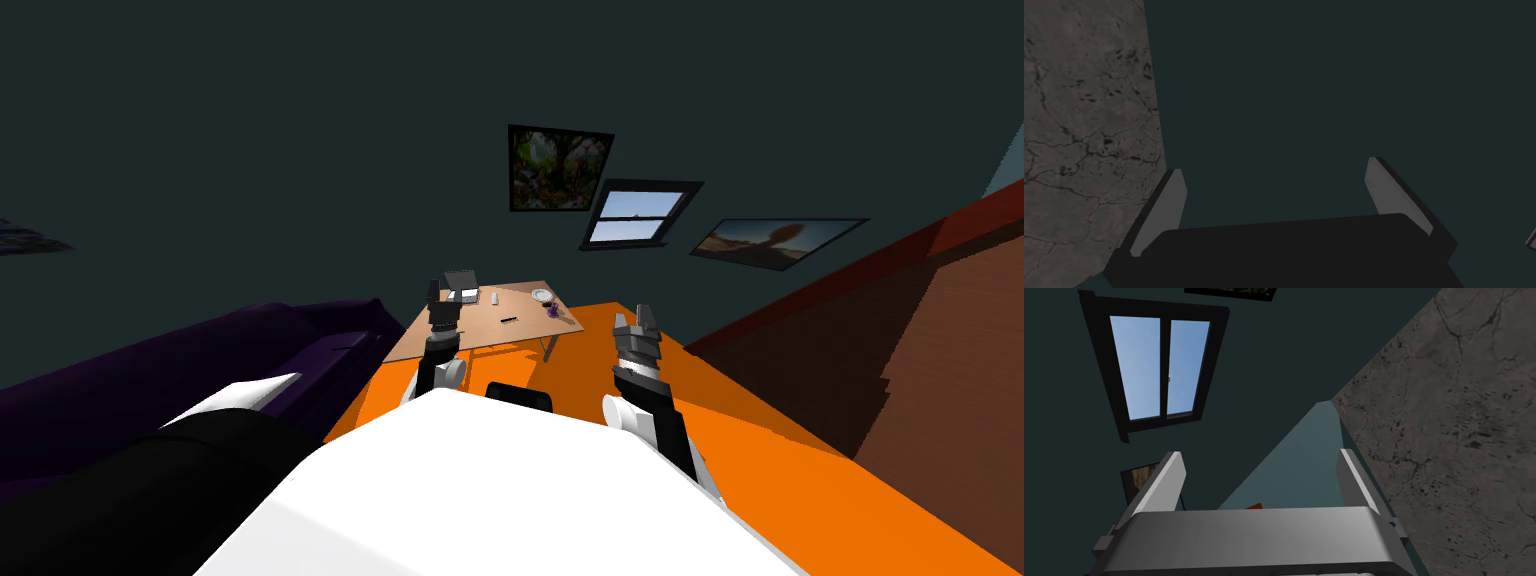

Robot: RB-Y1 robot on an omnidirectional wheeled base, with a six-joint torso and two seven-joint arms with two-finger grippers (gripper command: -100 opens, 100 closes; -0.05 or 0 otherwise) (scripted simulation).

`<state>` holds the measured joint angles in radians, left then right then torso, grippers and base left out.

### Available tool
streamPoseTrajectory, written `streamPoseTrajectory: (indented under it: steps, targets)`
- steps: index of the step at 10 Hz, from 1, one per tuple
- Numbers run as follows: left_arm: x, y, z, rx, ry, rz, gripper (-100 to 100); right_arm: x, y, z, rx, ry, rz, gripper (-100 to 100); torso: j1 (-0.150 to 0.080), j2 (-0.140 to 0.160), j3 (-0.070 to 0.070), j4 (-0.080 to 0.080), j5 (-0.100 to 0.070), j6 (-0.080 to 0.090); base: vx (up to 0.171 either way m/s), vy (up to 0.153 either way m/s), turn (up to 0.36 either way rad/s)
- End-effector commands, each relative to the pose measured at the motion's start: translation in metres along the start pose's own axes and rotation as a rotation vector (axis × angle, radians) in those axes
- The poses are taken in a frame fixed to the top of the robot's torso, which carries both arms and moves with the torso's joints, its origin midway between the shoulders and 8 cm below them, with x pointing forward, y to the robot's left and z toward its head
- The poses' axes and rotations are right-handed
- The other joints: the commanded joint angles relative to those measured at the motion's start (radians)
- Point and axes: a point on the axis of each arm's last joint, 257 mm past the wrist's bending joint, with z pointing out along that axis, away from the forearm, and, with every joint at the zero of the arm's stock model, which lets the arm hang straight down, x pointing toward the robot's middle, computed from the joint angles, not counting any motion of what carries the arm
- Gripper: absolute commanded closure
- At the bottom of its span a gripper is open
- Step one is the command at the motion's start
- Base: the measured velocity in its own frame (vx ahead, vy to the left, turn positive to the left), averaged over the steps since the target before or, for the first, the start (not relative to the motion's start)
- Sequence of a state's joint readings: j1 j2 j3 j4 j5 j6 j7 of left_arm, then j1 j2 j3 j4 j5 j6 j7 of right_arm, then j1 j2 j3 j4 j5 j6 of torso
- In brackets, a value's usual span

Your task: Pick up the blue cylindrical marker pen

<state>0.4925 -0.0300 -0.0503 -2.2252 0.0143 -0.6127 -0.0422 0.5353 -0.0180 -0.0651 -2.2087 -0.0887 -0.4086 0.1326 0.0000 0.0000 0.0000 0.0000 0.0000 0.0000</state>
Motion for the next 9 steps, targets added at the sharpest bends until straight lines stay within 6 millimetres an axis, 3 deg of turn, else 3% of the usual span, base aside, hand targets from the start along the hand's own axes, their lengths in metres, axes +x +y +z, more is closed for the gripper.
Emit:
streamPoseTrajectory:
  steps: [1, 4, 7, 8, 9]
  targets:
    - [0.004, 0.007, 0.001, -0.015, 0.036, 0.004, -100, 0.000, 0.000, 0.000, 0.000, 0.000, 0.000, 0, 0.000, 0.000, 0.000, 0.000, 0.000, 0.000, -0.001, 0.003, -0.033]
    - [0.012, 0.036, 0.004, -0.078, 0.105, 0.005, -100, 0.000, 0.000, 0.000, 0.000, 0.000, 0.000, 0, 0.001, 0.000, 0.000, 0.000, 0.000, 0.000, -0.005, 0.012, -0.056]
    - [0.014, 0.080, 0.010, -0.175, 0.141, -0.007, -100, 0.000, 0.000, 0.000, 0.000, 0.000, 0.000, 0, 0.002, 0.000, 0.000, 0.000, 0.000, 0.000, -0.006, 0.018, -0.095]
    - [0.014, 0.083, 0.009, -0.183, 0.141, -0.006, -100, 0.000, 0.000, 0.000, 0.000, 0.000, 0.000, 0, 0.002, 0.000, 0.000, 0.000, 0.000, 0.000, -0.003, 0.013, -0.029]
    - [0.013, 0.101, 0.011, -0.225, 0.146, -0.012, -100, 0.000, 0.000, 0.000, 0.000, 0.000, 0.000, 0, 0.001, 0.000, 0.000, 0.000, 0.000, 0.000, -0.002, 0.009, -0.075]
